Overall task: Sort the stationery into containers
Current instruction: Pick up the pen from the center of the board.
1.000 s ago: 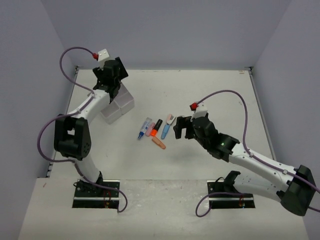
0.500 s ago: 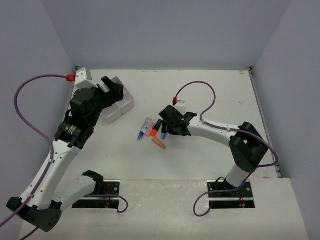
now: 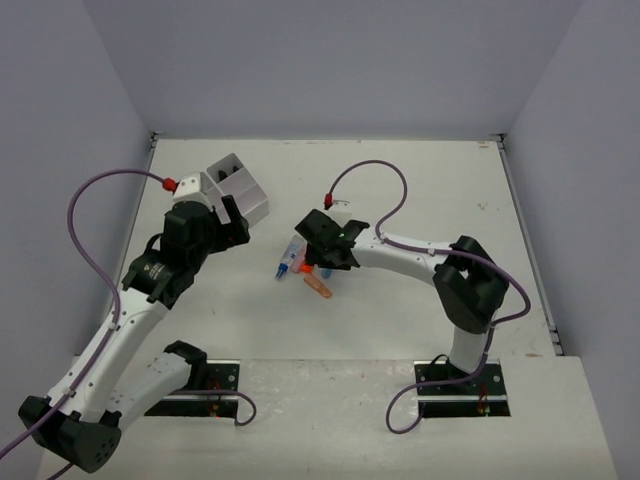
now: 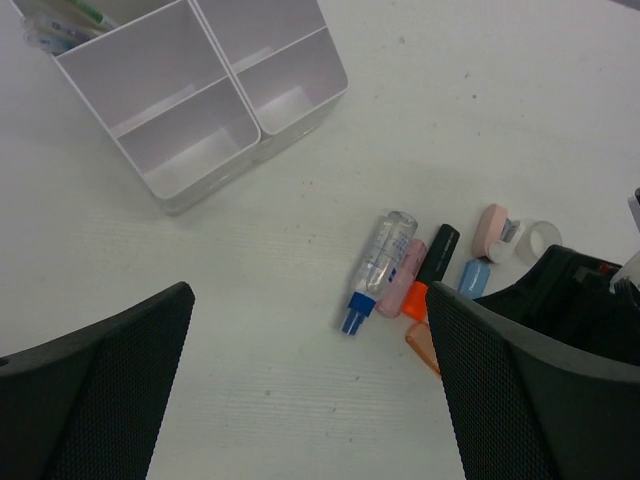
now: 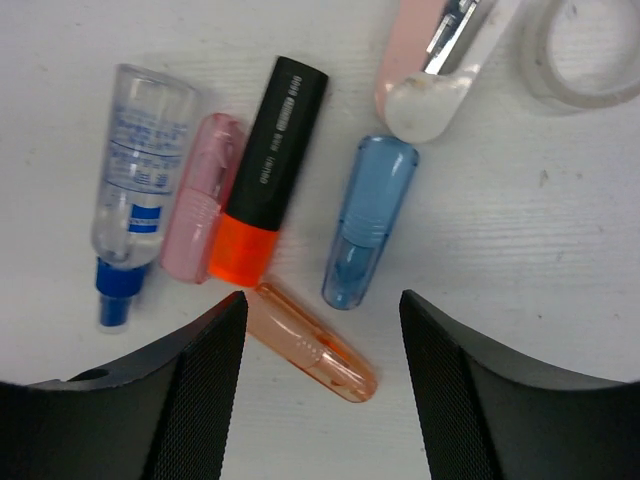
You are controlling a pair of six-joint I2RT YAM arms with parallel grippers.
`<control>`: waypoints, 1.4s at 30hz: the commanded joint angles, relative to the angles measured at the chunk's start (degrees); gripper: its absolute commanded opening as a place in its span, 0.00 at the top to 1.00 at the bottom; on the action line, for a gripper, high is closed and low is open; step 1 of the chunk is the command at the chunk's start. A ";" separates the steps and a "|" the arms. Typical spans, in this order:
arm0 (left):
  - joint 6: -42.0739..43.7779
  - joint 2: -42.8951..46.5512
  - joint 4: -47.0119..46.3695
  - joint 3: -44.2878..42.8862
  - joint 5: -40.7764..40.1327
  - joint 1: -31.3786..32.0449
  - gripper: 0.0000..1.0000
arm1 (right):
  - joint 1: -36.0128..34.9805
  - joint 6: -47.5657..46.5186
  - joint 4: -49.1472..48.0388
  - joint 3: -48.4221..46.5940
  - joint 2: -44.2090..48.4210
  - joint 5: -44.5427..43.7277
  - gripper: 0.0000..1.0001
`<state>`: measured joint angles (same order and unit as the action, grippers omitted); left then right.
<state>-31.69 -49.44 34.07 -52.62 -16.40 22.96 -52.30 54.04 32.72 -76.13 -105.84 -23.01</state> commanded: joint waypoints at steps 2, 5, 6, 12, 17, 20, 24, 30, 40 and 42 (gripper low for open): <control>3.24 4.57 2.85 0.76 -0.29 -0.02 0.00 | -0.26 1.72 2.44 -7.56 -4.29 -2.01 0.43; 3.55 5.12 3.33 1.47 -0.90 -0.02 0.00 | -0.30 2.11 3.58 -9.89 -6.85 -2.30 0.45; 3.65 5.32 3.28 1.91 -1.00 -0.02 0.00 | -0.35 2.22 3.93 -10.56 -7.62 -2.40 0.47; 3.47 6.06 1.88 4.30 0.38 -0.02 0.00 | -0.35 1.29 4.19 -13.77 -11.50 -2.69 0.50; 3.40 7.12 1.66 4.76 0.30 0.05 0.00 | -0.28 1.61 5.43 -14.73 -13.64 -3.37 0.53; 3.39 7.51 1.44 4.98 0.32 -0.02 0.00 | -0.18 1.95 5.42 -14.58 -14.94 -3.00 0.55; 3.39 7.52 1.44 4.98 0.40 -0.02 0.00 | -0.11 2.52 4.83 -13.81 -16.13 -2.26 0.57; 3.47 7.52 1.35 5.07 0.67 -0.02 0.00 | 0.18 3.21 3.38 -11.58 -15.70 -1.71 0.61; 0.26 4.11 -3.43 5.74 12.14 0.07 0.00 | -0.10 0.49 2.60 -9.40 -8.37 -5.32 0.90; -2.02 1.70 -8.54 6.25 17.30 -0.02 0.00 | -0.84 -2.93 0.60 -7.29 -3.46 -6.53 1.00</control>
<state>-30.95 -44.61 34.06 -47.63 -10.66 22.96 -52.40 54.44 35.15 -85.72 -119.06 -25.02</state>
